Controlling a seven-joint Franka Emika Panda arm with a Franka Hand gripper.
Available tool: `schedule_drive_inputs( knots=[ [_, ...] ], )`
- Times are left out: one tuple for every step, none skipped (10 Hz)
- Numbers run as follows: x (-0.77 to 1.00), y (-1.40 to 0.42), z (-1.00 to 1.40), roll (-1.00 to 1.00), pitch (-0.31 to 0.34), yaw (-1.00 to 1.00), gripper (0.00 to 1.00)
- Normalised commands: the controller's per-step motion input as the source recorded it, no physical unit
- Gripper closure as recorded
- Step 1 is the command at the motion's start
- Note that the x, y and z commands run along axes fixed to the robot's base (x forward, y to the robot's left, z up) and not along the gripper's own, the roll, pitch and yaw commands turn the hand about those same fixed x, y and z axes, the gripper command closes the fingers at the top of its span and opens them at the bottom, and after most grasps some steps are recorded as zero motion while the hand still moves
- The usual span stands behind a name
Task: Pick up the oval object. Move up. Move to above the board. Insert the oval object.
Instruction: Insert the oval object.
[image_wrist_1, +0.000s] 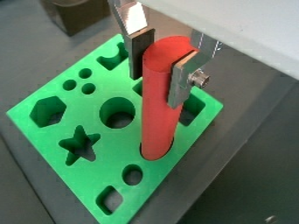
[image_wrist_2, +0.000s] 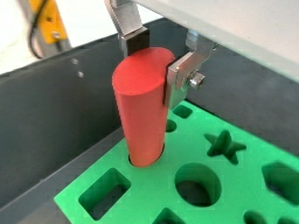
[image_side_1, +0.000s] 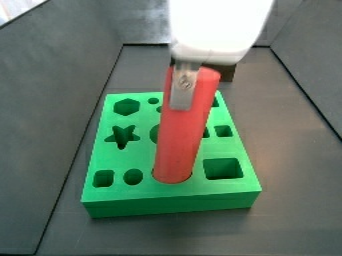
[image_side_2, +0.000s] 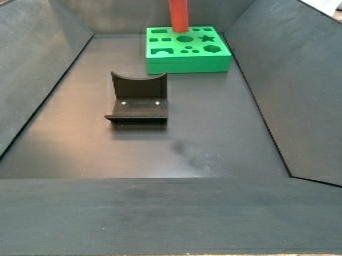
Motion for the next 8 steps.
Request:
schedule_drive_inputs(
  knots=[
    [-0.03, -0.04, -0.97, 0.11, -0.077, -0.37, 1.00],
    [0.00, -0.10, -1.00, 0.07, -0.093, -0.31, 1.00],
    [0.00, 0.00, -1.00, 0.05, -0.110, -0.14, 1.00],
    [0.00, -0.01, -1.00, 0.05, -0.096, -0.09, 1.00],
    [0.00, -0.05, -1.00, 0.01, -0.140, -0.03, 1.00],
    [-0.21, -0.10, -1.00, 0.06, -0.146, -0.01, 1.00],
    [0.00, 0.00, -0.22, -0.04, 0.000, 0.00, 1.00],
    [0.00, 0.00, 0.00, 0.00, 0.000, 0.00, 1.00]
  ],
)
